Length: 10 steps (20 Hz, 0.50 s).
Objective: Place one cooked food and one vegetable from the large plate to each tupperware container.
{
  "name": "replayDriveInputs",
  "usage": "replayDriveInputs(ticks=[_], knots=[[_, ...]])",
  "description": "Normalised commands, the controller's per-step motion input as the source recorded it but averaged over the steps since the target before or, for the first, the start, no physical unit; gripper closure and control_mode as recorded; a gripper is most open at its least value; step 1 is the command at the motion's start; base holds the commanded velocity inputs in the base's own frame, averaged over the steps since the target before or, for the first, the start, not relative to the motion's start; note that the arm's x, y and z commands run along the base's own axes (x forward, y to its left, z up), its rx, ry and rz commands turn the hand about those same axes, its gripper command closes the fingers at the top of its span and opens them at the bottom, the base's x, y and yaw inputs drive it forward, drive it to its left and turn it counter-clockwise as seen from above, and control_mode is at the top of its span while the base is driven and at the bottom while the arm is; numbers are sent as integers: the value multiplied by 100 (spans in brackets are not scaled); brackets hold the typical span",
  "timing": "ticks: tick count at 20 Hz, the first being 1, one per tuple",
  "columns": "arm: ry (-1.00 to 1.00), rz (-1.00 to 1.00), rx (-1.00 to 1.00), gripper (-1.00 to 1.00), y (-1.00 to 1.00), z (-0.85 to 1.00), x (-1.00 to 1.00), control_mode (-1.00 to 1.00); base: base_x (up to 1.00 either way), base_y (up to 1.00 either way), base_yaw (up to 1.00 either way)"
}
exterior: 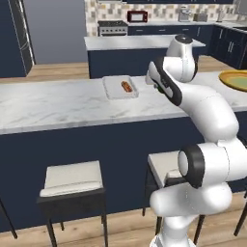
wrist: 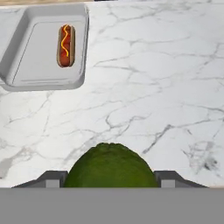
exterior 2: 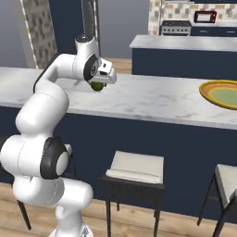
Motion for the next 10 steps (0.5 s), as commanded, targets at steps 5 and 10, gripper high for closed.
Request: replayDriveInputs(ticks=[5, 10], knots=[[0, 0, 0, 100, 0, 0, 0, 100, 19, 56, 0], [0, 0, 0, 100, 0, 0, 0, 100, 43, 37, -4]])
